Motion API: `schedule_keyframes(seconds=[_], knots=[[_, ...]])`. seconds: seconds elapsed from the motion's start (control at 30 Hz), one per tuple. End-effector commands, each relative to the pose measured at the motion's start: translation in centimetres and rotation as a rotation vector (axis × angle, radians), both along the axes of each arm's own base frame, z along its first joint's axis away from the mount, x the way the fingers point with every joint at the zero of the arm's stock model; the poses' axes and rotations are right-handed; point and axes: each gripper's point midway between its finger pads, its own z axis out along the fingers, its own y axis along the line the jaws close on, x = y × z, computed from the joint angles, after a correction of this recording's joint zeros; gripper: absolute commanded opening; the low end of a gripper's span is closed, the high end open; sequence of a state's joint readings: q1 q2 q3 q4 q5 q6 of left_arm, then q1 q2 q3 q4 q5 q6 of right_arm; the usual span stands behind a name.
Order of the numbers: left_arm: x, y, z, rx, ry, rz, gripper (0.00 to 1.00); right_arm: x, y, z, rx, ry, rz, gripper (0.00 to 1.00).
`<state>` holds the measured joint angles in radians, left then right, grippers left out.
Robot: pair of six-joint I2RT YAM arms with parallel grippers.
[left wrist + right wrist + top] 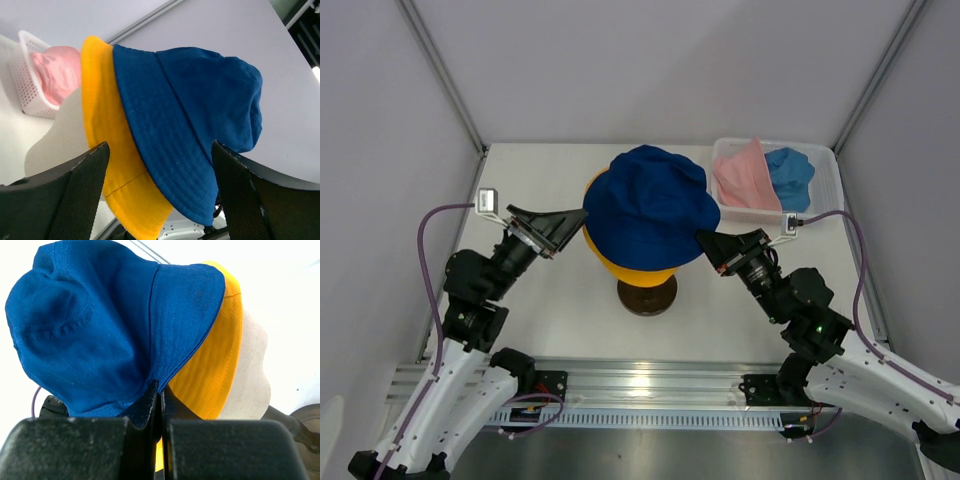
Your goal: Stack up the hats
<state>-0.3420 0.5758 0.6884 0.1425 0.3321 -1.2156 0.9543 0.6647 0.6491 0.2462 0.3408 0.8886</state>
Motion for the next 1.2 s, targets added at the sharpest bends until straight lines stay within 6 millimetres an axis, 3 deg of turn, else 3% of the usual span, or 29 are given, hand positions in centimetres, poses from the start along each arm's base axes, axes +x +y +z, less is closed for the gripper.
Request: schedule_keyframes(seconds=[0.0,0.2,0.3,0.43,0.57,0.63,0.8,0.9,0.93,0.97,1.03,1.17], knots=[[-0.7,-0.4,2.7,-0.038,-0.079,-0.025,0.84,0.4,0.2,-1.4,-0.060,0.001,-0.018,0.00],[0.2,-1.1,2.1,-0.030,-0.054,-0.032,0.79,0.7,0.5,-1.6,-0.070,0.001,-0.021,0.00],[0.6,-1.2,1.9,-0.036,-0.047,-0.031,0.71,0.8,0.7,-1.7,-0.081,-0.003,-0.023,0.00],[1.4,-0.8,1.4,-0.040,-0.023,0.013,0.37,1.0,0.8,-2.1,-0.096,0.000,-0.024,0.00],[1.4,-0.2,1.9,-0.030,-0.046,0.049,0.19,1.0,0.7,-2.3,-0.108,0.004,-0.031,0.00],[1.4,0.0,2.2,-0.007,-0.058,0.066,0.01,1.1,0.5,-2.3,-0.115,0.004,-0.042,0.00],[1.2,0.2,1.9,0.068,-0.099,0.087,0.01,1.4,-0.9,-2.6,-0.141,0.010,-0.096,0.01],[0.9,0.5,0.9,0.122,-0.104,0.103,0.01,1.1,-2.3,-1.5,-0.132,-0.012,-0.130,0.16],[0.6,0.5,0.9,0.131,-0.117,0.103,0.01,0.9,-2.8,-0.6,-0.114,-0.024,-0.139,0.30],[0.4,0.5,0.6,0.143,-0.120,0.099,0.01,0.8,-3.0,-0.2,-0.110,-0.034,-0.143,0.34],[-0.2,0.5,0.6,0.165,-0.146,0.092,0.01,0.7,-3.2,0.6,-0.105,-0.046,-0.144,0.40],[-0.5,0.4,-0.3,0.193,-0.151,0.090,0.01,0.6,-2.7,1.7,-0.091,-0.054,-0.122,0.41]])
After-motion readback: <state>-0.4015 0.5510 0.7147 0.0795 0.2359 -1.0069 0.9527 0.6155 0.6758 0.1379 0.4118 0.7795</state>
